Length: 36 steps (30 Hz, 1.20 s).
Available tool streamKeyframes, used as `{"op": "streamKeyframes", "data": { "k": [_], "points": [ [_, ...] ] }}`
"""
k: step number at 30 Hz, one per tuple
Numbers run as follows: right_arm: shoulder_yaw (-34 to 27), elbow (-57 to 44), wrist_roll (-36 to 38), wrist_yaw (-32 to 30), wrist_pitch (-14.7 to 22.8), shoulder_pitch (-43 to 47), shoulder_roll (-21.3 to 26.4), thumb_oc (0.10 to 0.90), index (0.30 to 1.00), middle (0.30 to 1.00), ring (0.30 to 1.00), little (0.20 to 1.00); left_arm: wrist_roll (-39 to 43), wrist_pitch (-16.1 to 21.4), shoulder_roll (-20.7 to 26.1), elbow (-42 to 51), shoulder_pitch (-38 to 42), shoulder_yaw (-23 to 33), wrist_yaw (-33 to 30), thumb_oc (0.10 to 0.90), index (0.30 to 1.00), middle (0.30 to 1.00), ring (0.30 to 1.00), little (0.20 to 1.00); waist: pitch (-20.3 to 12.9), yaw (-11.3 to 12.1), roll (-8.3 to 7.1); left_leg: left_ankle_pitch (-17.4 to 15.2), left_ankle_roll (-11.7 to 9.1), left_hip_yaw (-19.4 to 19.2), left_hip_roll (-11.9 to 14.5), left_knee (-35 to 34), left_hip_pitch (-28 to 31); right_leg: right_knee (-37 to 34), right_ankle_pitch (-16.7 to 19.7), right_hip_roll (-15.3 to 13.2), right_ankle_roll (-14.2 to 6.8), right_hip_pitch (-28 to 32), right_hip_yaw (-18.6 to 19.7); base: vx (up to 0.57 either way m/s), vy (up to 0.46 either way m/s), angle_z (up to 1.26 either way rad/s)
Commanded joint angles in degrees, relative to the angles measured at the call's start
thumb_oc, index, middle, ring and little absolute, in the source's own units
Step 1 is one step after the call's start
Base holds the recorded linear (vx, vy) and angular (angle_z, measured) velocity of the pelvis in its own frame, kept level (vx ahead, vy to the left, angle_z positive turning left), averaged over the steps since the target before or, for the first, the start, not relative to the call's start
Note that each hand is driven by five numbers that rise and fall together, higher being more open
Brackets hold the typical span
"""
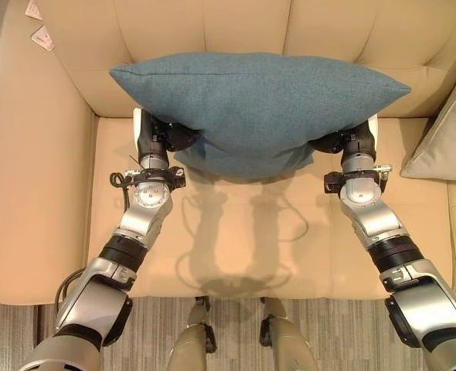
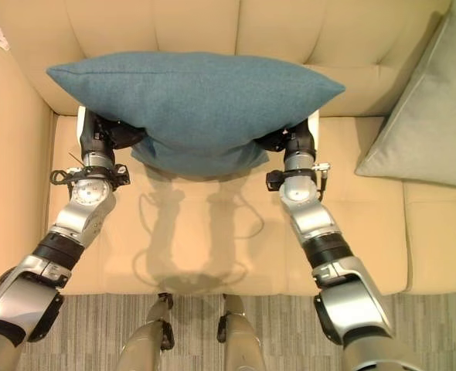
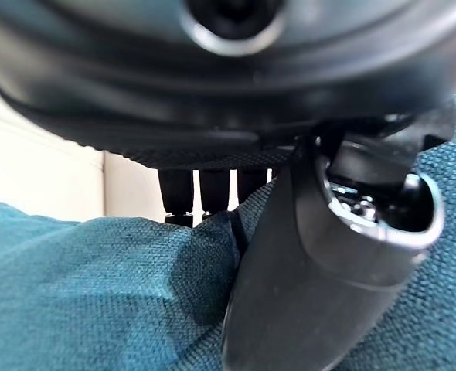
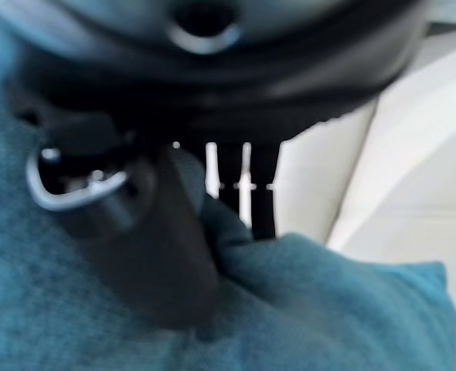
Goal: Pick up all the scattered cushions and arrange them neatly on the sofa.
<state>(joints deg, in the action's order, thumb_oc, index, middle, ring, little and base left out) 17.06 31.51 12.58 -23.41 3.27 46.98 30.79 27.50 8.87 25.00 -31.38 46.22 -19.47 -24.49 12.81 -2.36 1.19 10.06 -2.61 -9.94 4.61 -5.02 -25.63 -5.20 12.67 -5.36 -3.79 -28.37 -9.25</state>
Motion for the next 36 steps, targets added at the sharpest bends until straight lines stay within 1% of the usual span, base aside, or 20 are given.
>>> {"op": "streamKeyframes", "data": {
  "k": [1, 7, 10, 11, 12, 13, 14, 15, 17, 18, 22, 26, 27, 29, 30, 31, 33, 34, 35, 36],
  "points": [
    [2.52, -2.54, -1.02, -0.16, 8.51, 11.16, -3.26, 0.4, 0.3, 0.3, 0.3, 0.3, -0.72, 10.54, -1.33, 5.79, 10.19, -4.39, 2.16, 0.4, 0.3, 0.3, 0.3, 0.3, -2.72, -0.07, -2.68, -4.9, -1.8, 3.73, -3.17, 0.02, 0.29, 0.2, -5.55, 0.28, -4.7, 1.28, 1.39, 0.0, -0.017, 0.04],
    [2.6, -0.53, -1.74, -0.87, 8.12, 12.05, -2.47, 0.4, 0.3, 0.3, 0.3, 0.3, -0.69, 10.29, -0.98, 5.07, 10.12, -3.84, 1.98, 0.4, 0.3, 0.3, 0.3, 0.3, -1.87, 0.12, -2.66, -4.49, -2.17, 4.14, -3.17, 0.02, -1.0, 0.2, -5.46, 0.3, -4.71, 0.11, 1.33, 0.0, -0.02, 0.05],
    [2.48, 1.13, -3.96, -2.62, 7.64, 12.93, -1.73, 0.4, 0.3, 0.3, 0.3, 0.3, -0.78, 10.13, -0.92, 3.92, 10.6, -4.04, 1.86, 0.4, 0.3, 0.3, 0.3, 0.3, -1.44, 0.15, -2.62, -4.26, -2.35, 4.17, -3.22, 0.02, -1.95, 0.2, -5.34, 0.29, -4.77, -0.73, 1.13, 0.0, -0.006, 0.01],
    [2.3, 1.92, -4.68, -3.6, 7.52, 13.55, -1.76, 0.4, 0.3, 0.3, 0.3, 0.3, -0.43, 10.07, -1.08, 2.75, 11.5, -4.24, 1.71, 0.436, 0.354, 0.354, 0.354, 0.354, -1.27, 0.1, -2.62, -4.16, -2.4, 4.25, -3.18, 0.02, -2.29, 0.2, -5.32, 0.3, -4.79, -1.01, 1.08, 0.0, 0.0, 0.0],
    [2.34, 2.78, -5.57, -4.64, 7.3, 14.32, -1.66, 0.584, 0.575, 0.575, 0.575, 0.575, -0.49, 10.02, -1.03, 1.85, 12.54, -4.5, 1.54, 0.703, 0.754, 0.754, 0.754, 0.754, -1.09, 0.08, -2.6, -4.07, -2.43, 4.33, -3.2, 0.02, -2.58, 0.2, -5.3, 0.32, -4.85, -1.23, 1.06, -0.02, -0.016, 0.03],
    [2.18, 4.2, -7.31, -6.55, 6.75, 15.44, -1.51, 0.8, 0.9, 0.9, 0.9, 0.9, -0.34, 9.97, -0.99, 0.39, 14.18, -4.7, 1.26, 0.8, 0.9, 0.9, 0.9, 0.9, -0.79, 0.08, -2.51, -3.92, -2.49, 4.38, -3.25, 0.02, -3.05, 0.2, -5.24, 0.31, -4.9, -1.66, 0.99, -0.02, -0.01, 0.04],
    [2.18, 4.2, -7.31, -6.55, 6.75, 15.45, -1.5, 0.8, 0.9, 0.9, 0.9, 0.9, -0.34, 9.97, -0.99, 0.38, 14.19, -4.7, 1.26, 0.8, 0.9, 0.9, 0.9, 0.9, -0.79, 0.08, -2.51, -3.92, -2.49, 4.38, -3.25, 0.02, -3.05, 0.2, -5.24, 0.31, -4.9, -1.66, 0.99, -0.03, -0.013, 0.05],
    [2.31, 6.33, -9.05, -8.44, 5.75, 17.13, -1.19, 0.8, 0.9, 0.9, 0.9, 0.9, 0.03, 9.77, -1.26, -1.68, 15.87, -4.65, 0.61, 0.8, 0.9, 0.9, 0.9, 0.9, -0.55, 0.13, -2.42, -3.9, -2.52, 4.55, -3.32, 0.02, -3.43, 0.2, -5.23, 0.31, -4.97, -2.05, 0.87, -0.03, -0.008, 0.06],
    [2.45, 10.77, -6.07, -8.64, 5.09, 19.11, -1.48, 0.8, 0.9, 0.9, 0.9, 0.9, 1.41, 9.7, -1.48, -4.68, 17.81, -4.56, -0.08, 0.8, 0.9, 0.9, 0.9, 0.9, -0.38, 0.16, -2.34, -3.79, -2.58, 4.72, -3.51, 0.02, -3.78, 0.2, -5.08, 0.39, -4.99, -2.33, 0.88, -0.03, -0.008, 0.06],
    [2.48, 10.89, -5.99, -8.6, 5.17, 19.23, -1.45, 0.8, 0.9, 0.9, 0.9, 0.9, 1.45, 9.74, -1.47, -4.75, 17.88, -4.56, -0.05, 0.8, 0.9, 0.9, 0.9, 0.9, -0.36, 0.15, -2.34, -3.79, -2.58, 4.72, -3.51, 0.02, -3.8, 0.2, -5.08, 0.39, -4.99, -2.35, 0.87, -0.01, -0.005, 0.03],
    [0.78, 18.19, 4.53, -7.88, 4.65, 20.83, -3.73, 0.8, 0.9, 0.9, 0.9, 0.9, 7.47, 9.59, -2.36, -10.38, 19.19, -2.94, -0.83, 0.8, 0.9, 0.9, 0.9, 0.9, -0.35, 0.1, -2.3, -3.75, -2.66, 4.85, -3.59, 0.02, -4.05, 0.2, -4.89, 0.38, -4.96, -2.66, 0.81, 0.0, 0.0, 0.0],
    [-1.01, 19.84, 8.12, -8.74, 4.81, 21.45, -3.8, 0.8, 0.9, 0.9, 0.9, 0.9, 8.51, 9.27, -1.82, -11.47, 19.85, -1.68, -1.62, 0.8, 0.9, 0.9, 0.9, 0.9, -0.44, -0.02, -2.19, -3.82, -2.73, 5.0, -3.64, 0.02, -4.2, 0.2, -4.89, 0.37, -4.99, -2.87, 0.8, 0.0, 0.0, 0.0],
    [-1.62, 20.12, 9.25, -9.03, 5.03, 21.66, -3.8, 0.8, 0.9, 0.9, 0.9, 0.9, 8.45, 9.13, -1.41, -12.1, 20.15, -1.41, -1.78, 0.8, 0.9, 0.9, 0.9, 0.9, -0.46, -0.03, -2.17, -3.8, -2.75, 5.03, -3.66, 0.02, -4.36, 0.2, -4.89, 0.37, -4.99, -3.0, 0.8, 0.0, 0.0, 0.0],
    [-4.02, 20.65, 12.56, -9.98, 5.92, 21.83, -3.06, 0.8, 0.9, 0.9, 0.9, 0.9, 7.72, 8.46, 0.85, -13.42, 20.73, -0.58, -2.01, 0.8, 0.9, 0.9, 0.9, 0.9, -0.81, -0.08, -2.03, -3.91, -2.75, 5.1, -3.78, 0.02, -4.73, 0.2, -4.83, 0.41, -5.02, -3.41, 0.89, 0.0, 0.0, 0.0],
    [-4.05, 20.67, 12.6, -9.97, 5.94, 21.85, -3.06, 0.8, 0.9, 0.9, 0.9, 0.9, 7.74, 8.47, 0.87, -13.48, 20.8, -0.62, -1.99, 0.8, 0.9, 0.9, 0.9, 0.9, -0.82, -0.08, -2.07, -3.91, -2.75, 5.09, -3.79, 0.02, -4.77, 0.2, -4.82, 0.41, -5.02, -3.45, 0.9, 0.0, 0.0, 0.0],
    [-5.65, 20.35, 15.41, -10.19, 6.95, 21.59, -2.81, 0.8, 0.9, 0.9, 0.9, 0.9, 7.84, 8.08, 2.28, -14.23, 21.27, -0.24, -1.78, 0.8, 0.9, 0.9, 0.9, 0.9, -1.03, -0.22, -2.07, -3.97, -2.77, 5.19, -3.81, 0.02, -4.94, 0.2, -4.81, 0.47, -5.01, -3.63, 0.96, 0.0, 0.0, 0.0],
    [-6.57, 20.12, 16.74, -9.94, 7.34, 21.24, -2.37, 0.8, 0.9, 0.9, 0.9, 0.9, 7.85, 7.97, 3.19, -14.36, 21.28, -0.18, -1.36, 0.8, 0.9, 0.9, 0.9, 0.9, -1.16, -0.29, -2.14, -4.0, -2.75, 5.2, -3.86, 0.02, -5.09, 0.2, -4.79, 0.43, -5.03, -3.76, 0.94, 0.0, 0.0, 0.0],
    [-7.24, 19.62, 17.53, -9.58, 7.61, 20.7, -1.66, 0.8, 0.9, 0.9, 0.9, 0.9, 7.88, 7.89, 4.12, -14.15, 21.02, 0.17, -1.06, 0.8, 0.9, 0.9, 0.9, 0.9, -1.28, -0.34, -2.12, -4.04, -2.76, 5.22, -3.87, 0.02, -5.15, 0.2, -4.82, 0.4, -5.02, -3.77, 0.94, 0.0, 0.0, 0.0],
    [-8.26, 18.86, 18.38, -9.14, 8.13, 19.66, 0.08, 0.8, 0.9, 0.9, 0.9, 0.9, 7.96, 7.96, 5.83, -13.44, 20.49, 0.56, -0.26, 0.8, 0.9, 0.9, 0.9, 0.9, -1.63, -0.42, -2.17, -4.05, -2.82, 5.27, -3.89, 0.02, -5.24, 0.2, -4.93, 0.37, -5.07, -3.76, 0.81, 0.0, 0.0, 0.0],
    [-8.29, 18.86, 18.42, -9.09, 8.14, 19.61, 0.1, 0.8, 0.9, 0.9, 0.9, 0.9, 7.98, 7.96, 5.84, -13.42, 20.46, 0.54, -0.22, 0.8, 0.9, 0.9, 0.9, 0.9, -1.67, -0.41, -2.18, -4.05, -2.82, 5.28, -3.89, 0.02, -5.25, 0.2, -4.94, 0.36, -5.07, -3.77, 0.8, 0.0, 0.0, 0.0]
  ]
}}
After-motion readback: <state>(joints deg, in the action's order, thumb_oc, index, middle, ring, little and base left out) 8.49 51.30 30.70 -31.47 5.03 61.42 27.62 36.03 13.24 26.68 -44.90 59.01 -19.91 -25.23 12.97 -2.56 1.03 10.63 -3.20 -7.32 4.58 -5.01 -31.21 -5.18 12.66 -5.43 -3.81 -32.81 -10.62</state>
